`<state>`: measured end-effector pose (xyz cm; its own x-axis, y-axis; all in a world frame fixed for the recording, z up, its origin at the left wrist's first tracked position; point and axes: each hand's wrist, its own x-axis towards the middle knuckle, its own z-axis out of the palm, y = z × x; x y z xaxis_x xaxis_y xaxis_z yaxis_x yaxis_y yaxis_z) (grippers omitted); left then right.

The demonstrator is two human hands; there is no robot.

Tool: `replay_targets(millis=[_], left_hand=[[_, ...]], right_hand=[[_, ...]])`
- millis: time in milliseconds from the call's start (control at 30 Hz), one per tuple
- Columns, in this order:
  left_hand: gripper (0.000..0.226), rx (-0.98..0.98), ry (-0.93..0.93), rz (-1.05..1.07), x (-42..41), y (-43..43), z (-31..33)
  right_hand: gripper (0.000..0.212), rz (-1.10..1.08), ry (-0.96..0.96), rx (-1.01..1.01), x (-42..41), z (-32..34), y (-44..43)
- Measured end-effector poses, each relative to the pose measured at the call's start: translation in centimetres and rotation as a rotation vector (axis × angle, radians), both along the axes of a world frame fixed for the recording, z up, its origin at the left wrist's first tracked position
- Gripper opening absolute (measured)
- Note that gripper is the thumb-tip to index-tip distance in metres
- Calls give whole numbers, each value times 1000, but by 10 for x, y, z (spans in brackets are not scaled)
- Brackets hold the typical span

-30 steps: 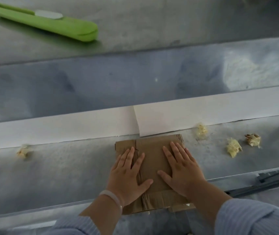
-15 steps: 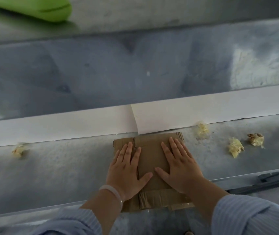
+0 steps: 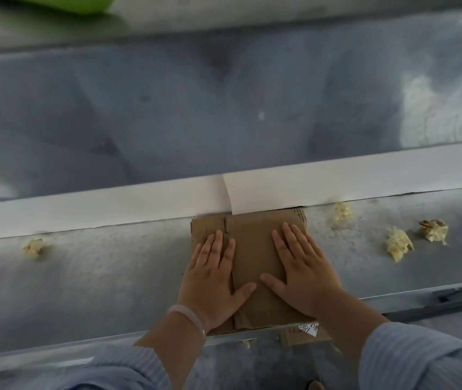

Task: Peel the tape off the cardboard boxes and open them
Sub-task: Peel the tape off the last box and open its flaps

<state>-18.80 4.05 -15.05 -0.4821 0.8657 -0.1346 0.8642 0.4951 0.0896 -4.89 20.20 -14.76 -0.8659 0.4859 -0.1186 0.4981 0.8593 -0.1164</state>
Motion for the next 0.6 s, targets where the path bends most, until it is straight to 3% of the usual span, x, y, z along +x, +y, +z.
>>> replay_targets(millis=[267,467,600], left_hand=[[101,-12,6,35,1,2,5],[67,122,13,62,8,-11,6],[85,100,18,-37,5,-21,-5]], right_hand=[[101,31,-81,-47,0,7,7],[111,-84,-27,-9,14,3,-3],[111,-113,-45,-51,23,1,-5]])
